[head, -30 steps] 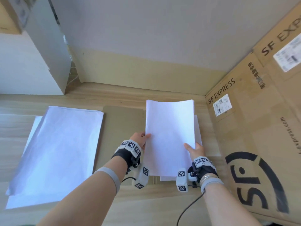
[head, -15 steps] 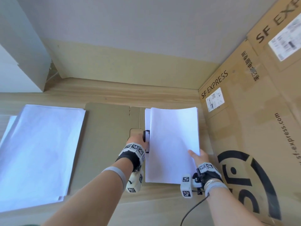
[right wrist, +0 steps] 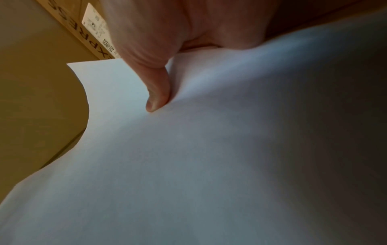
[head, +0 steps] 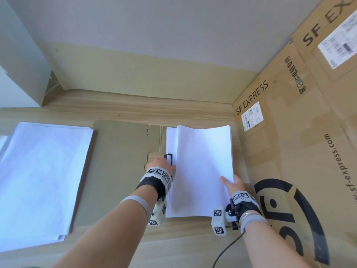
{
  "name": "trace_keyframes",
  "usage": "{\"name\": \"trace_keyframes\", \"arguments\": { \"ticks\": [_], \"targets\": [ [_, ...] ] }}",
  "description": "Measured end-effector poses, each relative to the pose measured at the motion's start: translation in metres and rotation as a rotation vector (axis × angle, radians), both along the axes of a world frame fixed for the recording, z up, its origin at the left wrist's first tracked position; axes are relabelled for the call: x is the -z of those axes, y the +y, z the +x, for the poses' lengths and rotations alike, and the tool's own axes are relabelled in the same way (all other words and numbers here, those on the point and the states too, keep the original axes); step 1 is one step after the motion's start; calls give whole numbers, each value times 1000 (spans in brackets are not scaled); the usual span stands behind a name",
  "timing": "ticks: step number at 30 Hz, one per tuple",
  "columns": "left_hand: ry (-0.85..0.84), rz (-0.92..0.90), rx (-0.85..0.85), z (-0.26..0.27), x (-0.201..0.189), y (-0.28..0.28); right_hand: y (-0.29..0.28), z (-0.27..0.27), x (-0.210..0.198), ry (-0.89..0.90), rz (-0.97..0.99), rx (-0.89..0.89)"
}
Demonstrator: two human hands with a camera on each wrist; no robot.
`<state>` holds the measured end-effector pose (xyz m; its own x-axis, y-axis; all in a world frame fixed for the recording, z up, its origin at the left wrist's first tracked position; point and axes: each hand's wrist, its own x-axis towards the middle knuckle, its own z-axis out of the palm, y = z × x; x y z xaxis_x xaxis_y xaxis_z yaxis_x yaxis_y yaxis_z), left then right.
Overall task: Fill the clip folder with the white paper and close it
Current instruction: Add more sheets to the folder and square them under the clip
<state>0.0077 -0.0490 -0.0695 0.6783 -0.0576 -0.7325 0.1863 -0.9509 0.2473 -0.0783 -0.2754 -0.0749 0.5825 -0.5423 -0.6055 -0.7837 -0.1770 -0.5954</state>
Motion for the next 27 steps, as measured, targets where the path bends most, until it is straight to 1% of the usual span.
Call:
{"name": "trace_keyframes", "arguments": {
  "ticks": [8, 11, 17, 22, 27],
  "targets": [
    [45, -126, -27, 8, 14, 10, 4, 7, 2, -47, -40, -36],
    [58, -118, -14, 9, 10, 11, 6, 9, 0, -45, -56, -56],
    [58, -143, -56, 9, 12, 10, 9, 20, -8, -26, -142, -180],
    [5, -158, -69, 7, 10, 10, 15, 22, -11, 24, -194, -208],
    [9, -154, -57, 6, 11, 11, 18, 24, -13, 63, -220, -217]
  ]
}}
